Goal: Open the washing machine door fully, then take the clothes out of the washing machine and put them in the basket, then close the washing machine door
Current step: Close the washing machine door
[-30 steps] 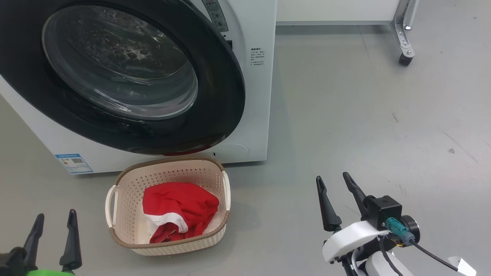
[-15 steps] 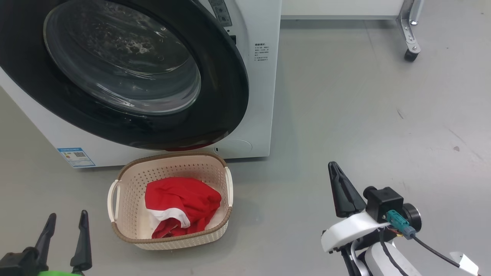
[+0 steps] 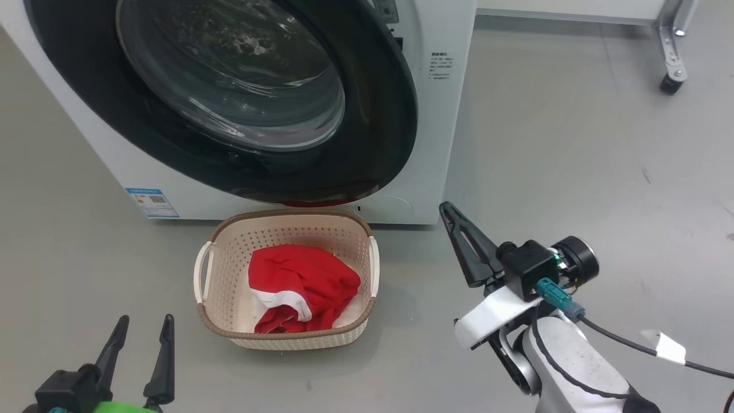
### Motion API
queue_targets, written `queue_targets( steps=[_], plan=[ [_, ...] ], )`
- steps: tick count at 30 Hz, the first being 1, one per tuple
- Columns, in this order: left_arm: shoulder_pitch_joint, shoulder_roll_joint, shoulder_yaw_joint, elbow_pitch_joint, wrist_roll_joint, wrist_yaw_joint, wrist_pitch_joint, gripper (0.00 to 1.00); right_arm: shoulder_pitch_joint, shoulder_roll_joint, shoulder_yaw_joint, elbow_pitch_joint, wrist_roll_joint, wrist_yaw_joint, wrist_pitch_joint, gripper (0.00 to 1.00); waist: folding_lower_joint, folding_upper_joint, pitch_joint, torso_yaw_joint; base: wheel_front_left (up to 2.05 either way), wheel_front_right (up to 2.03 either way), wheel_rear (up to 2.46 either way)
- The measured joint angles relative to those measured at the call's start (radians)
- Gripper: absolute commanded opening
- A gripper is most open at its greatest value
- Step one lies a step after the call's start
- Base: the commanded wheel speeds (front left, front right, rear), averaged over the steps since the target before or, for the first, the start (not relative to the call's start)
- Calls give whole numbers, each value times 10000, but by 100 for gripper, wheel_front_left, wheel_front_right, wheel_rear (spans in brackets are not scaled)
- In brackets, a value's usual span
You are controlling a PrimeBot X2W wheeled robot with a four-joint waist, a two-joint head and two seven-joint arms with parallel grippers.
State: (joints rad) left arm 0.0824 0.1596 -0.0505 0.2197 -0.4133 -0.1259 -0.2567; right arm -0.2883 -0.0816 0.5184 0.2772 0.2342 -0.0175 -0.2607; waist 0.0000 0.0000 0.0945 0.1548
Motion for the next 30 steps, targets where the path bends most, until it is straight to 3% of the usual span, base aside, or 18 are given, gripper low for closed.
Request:
queue_targets(
  steps=[9,20,30],
  plan=[
    [-241,-44,-414,-6,-115,0,0,100,-1066,-130,970,851,-612,782,552,0,0,0,309,936,0,0,0],
    [-734,-94,-752,-127,-616,-2,0,100,-2757,-349,968,1699,-1053,888,1277,0,0,0,1150,1915,0,0,0],
    [-1345,-113,-1078,-257,-1011,-19,0,100,-4127,-589,673,2303,-1229,957,1668,0,0,0,2093,2409,0,0,0]
  ],
)
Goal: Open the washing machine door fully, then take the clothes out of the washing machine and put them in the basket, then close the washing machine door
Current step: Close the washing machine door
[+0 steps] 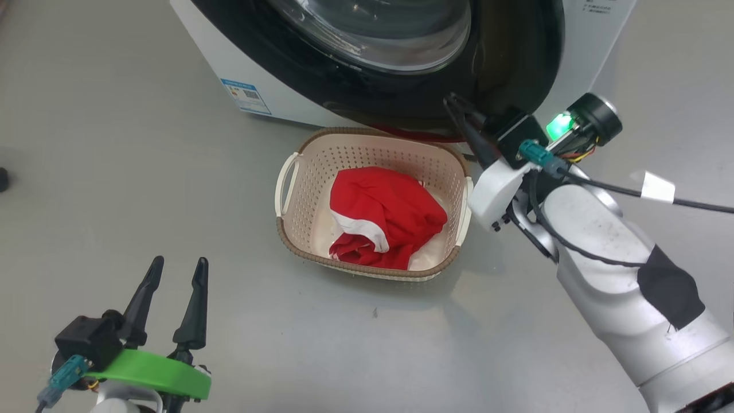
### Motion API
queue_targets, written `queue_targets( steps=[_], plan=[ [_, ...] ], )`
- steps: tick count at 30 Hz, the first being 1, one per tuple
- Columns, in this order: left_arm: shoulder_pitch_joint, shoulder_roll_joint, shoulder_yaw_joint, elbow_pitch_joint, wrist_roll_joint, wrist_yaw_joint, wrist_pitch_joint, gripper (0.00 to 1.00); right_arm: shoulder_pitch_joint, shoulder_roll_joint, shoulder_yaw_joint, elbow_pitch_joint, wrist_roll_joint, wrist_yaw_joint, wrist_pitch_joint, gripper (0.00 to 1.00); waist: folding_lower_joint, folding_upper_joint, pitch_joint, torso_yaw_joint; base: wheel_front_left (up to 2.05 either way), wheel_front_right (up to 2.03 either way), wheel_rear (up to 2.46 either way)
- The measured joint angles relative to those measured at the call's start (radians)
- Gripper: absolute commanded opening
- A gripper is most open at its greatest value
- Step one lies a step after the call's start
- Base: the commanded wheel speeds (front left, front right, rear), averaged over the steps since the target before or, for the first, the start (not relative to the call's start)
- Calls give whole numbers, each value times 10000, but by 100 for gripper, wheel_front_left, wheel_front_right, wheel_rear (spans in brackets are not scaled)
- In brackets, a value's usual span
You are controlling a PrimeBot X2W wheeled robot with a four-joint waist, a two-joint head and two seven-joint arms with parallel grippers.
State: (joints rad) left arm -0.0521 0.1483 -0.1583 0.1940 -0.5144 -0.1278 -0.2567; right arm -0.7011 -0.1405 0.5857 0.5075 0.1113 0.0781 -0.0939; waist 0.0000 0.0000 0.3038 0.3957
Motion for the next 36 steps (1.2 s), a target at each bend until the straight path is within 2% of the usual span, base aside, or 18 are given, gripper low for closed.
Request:
queue_targets(
  steps=[4,8,15,26,32,36],
  plan=[
    [-260,0,-194,-90,-138,-2,0,100,-616,-21,-284,291,2,-35,96,0,0,0,418,143,0,0,0],
    [-424,19,-422,-84,-226,-2,0,100,-1092,-65,-523,604,0,-213,107,0,0,0,803,247,0,0,0],
    [-584,82,-855,-48,-313,-2,0,100,-1505,-104,-1126,1118,59,-700,35,0,0,0,1278,346,0,0,0],
    [-877,251,-1356,-69,-573,-2,0,100,-2621,107,-1728,1570,362,-1225,-157,0,0,0,1841,413,0,0,0],
    [-1111,272,-1538,-82,-665,-2,0,100,-3502,21,-2010,1810,309,-1423,-159,0,0,0,2227,431,0,0,0],
    [-1321,278,-1628,-82,-700,-4,0,100,-3891,29,-2080,1962,219,-1425,-188,0,0,0,2456,449,0,0,0]
  ],
)
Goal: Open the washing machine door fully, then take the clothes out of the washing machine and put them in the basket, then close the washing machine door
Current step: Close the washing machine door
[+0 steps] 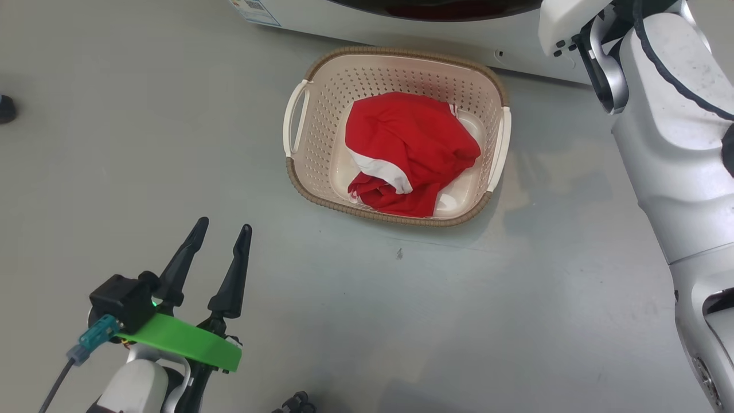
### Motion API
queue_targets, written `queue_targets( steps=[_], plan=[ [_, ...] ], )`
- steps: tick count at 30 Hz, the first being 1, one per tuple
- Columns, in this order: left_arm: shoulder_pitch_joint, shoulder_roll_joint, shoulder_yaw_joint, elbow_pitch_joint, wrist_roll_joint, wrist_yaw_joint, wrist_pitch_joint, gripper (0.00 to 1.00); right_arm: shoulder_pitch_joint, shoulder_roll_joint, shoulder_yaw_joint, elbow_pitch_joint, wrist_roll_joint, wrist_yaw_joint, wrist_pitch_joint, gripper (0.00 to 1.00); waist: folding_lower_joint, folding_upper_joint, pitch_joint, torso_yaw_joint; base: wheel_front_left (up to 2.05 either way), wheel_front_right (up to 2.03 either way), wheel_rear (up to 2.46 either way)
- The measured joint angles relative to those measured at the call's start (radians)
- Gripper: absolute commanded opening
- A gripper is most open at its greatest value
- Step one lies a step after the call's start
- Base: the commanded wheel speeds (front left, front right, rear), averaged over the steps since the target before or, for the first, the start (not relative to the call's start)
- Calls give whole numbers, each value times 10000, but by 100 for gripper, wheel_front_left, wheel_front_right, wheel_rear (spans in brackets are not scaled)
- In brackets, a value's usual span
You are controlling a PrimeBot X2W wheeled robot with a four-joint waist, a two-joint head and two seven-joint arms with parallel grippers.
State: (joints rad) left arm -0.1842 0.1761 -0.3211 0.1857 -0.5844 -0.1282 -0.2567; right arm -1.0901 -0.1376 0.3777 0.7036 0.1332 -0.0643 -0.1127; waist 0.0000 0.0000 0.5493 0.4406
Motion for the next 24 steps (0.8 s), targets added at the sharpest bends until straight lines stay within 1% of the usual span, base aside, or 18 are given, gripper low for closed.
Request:
queue_targets(
  steps=[6,8,12,16,17,20,22,24],
  plan=[
    [-159,-4,-107,40,-52,0,0,100,-200,125,-82,347,-63,-15,-267,0,0,0,116,29,0,0,0],
    [-225,-6,-88,65,-52,0,0,100,-203,182,-88,508,-61,-88,-433,0,0,0,81,22,0,0,0],
    [-268,-12,-13,169,-50,0,0,100,-75,217,-44,828,21,-92,-708,0,0,0,-89,-13,0,0,0],
    [-270,15,176,274,69,0,0,100,693,196,-25,1058,378,75,-1072,0,0,0,-447,-78,0,0,0],
    [-270,35,238,284,111,0,0,100,895,219,-23,1104,493,194,-1112,0,0,0,-537,-98,0,0,0],
    [-267,150,405,320,211,0,0,100,1477,382,-19,1143,708,368,-1225,0,0,0,-827,-179,0,0,0],
    [-258,230,575,339,274,0,0,100,1839,493,-25,1145,886,456,-1275,0,0,0,-1033,-256,0,0,0],
    [-246,280,627,349,307,0,0,100,2030,531,-38,1145,1030,460,-1308,0,0,0,-1139,-304,0,0,0]
  ],
)
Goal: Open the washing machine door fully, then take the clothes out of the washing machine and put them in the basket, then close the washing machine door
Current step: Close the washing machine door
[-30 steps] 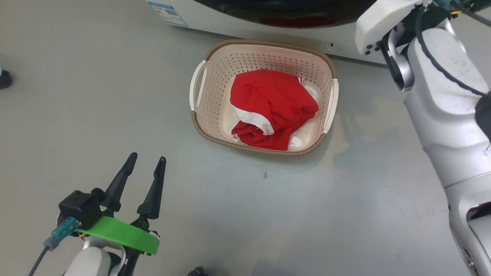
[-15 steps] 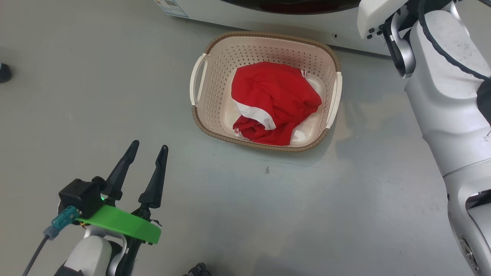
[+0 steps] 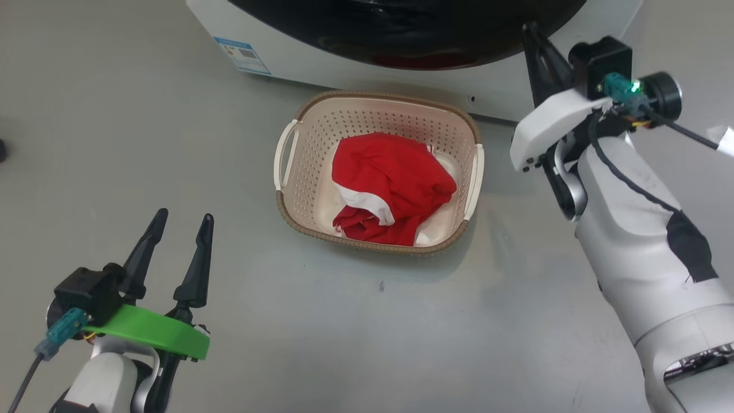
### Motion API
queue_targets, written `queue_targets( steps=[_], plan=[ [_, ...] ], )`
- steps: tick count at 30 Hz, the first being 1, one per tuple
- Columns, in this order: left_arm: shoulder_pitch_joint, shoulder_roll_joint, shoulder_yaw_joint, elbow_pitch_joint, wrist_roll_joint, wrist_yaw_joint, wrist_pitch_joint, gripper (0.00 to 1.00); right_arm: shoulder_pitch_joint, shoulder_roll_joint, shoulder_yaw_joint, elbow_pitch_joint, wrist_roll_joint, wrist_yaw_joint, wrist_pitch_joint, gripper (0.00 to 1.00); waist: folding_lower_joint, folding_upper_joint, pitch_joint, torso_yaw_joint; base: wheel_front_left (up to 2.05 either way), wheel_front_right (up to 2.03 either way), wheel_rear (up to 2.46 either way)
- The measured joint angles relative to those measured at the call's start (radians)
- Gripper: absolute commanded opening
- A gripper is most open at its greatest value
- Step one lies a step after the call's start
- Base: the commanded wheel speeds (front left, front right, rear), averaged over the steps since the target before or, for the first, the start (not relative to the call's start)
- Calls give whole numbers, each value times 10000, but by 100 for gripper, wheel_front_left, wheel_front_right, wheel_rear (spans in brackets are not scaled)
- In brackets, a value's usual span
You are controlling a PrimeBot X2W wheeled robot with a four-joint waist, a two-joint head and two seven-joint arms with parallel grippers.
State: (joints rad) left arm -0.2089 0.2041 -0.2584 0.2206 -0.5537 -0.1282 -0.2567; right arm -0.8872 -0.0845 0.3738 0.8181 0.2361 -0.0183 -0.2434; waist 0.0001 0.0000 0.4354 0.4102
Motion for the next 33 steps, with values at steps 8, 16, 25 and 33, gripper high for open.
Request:
queue_targets(
  steps=[8,16,25,33],
  plan=[
    [366,140,228,23,345,0,0,100,1646,96,19,10,456,171,-12,92,0,0,-826,-559,0,0,0],
    [819,238,453,50,606,0,0,100,2973,165,-562,-755,1007,50,-13,100,0,0,-1594,-1274,0,0,0],
    [1439,221,993,376,999,0,0,100,4383,215,-1147,-2278,1149,-291,-88,100,0,0,-2381,-1982,0,0,0],
    [1747,198,1519,403,1365,0,0,100,5665,247,-1490,-3359,1058,-430,-88,100,0,0,-2916,-2499,0,0,0]
  ],
)
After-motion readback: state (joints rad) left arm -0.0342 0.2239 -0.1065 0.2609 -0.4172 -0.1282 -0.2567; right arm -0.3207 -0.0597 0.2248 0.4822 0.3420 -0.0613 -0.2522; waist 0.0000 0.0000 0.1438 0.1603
